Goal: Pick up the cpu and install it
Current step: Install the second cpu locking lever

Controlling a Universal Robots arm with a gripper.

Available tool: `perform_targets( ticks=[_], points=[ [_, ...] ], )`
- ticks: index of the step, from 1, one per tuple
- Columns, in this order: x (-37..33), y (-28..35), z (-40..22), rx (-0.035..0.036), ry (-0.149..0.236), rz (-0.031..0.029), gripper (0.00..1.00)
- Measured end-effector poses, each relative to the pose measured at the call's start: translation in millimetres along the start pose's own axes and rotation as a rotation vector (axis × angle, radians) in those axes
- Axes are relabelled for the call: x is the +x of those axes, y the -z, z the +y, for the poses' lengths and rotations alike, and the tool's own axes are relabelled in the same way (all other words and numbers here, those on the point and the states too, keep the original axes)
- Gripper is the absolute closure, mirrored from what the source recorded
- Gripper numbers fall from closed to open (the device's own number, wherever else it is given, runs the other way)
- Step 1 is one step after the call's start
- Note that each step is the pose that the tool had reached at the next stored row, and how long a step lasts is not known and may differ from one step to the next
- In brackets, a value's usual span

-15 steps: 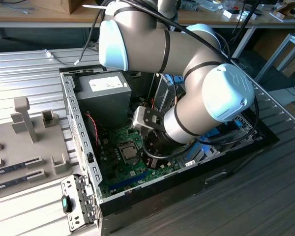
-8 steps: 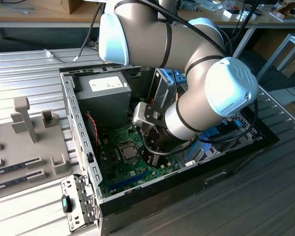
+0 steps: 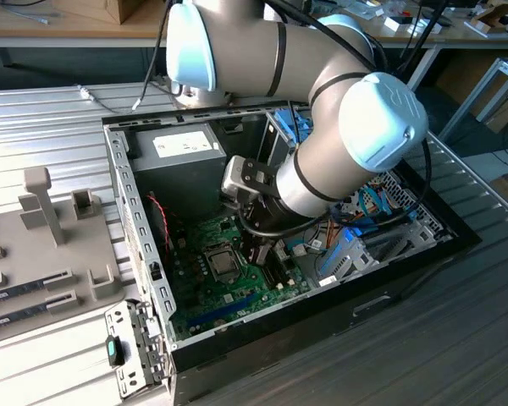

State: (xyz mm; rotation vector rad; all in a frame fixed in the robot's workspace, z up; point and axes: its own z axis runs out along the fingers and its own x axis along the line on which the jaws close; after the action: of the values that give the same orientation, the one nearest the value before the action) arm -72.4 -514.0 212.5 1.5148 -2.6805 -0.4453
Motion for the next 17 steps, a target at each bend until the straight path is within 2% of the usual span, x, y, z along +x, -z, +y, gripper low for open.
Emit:
perform_targets(
  ticks=[2,4,6,7,8,10,12,13,14,17],
  points=[
    [-7.8,-2.0,3.8,0.0024,-0.001,0.0039,0.89],
    [-15.0,-3.5,7.6,0.0065,-0.002,0.0103,0.89],
    [-20.1,-4.5,10.3,0.0121,-0.004,0.0192,0.89],
    [-22.5,-4.6,11.6,0.0175,-0.006,0.0280,0.89],
    [-23.2,-4.3,12.0,0.0256,-0.008,0.0408,0.89],
    [-23.5,-4.1,11.9,0.0457,-0.015,0.0758,0.89],
    [-23.7,-4.0,11.7,0.0769,-0.025,0.1319,0.89],
    [-24.0,-3.5,11.5,0.0869,-0.028,0.1496,0.89],
    [-24.1,-1.9,11.7,0.0873,-0.029,0.1512,0.89],
    [-25.3,3.7,12.7,0.0870,-0.029,0.1512,0.89]
  ],
)
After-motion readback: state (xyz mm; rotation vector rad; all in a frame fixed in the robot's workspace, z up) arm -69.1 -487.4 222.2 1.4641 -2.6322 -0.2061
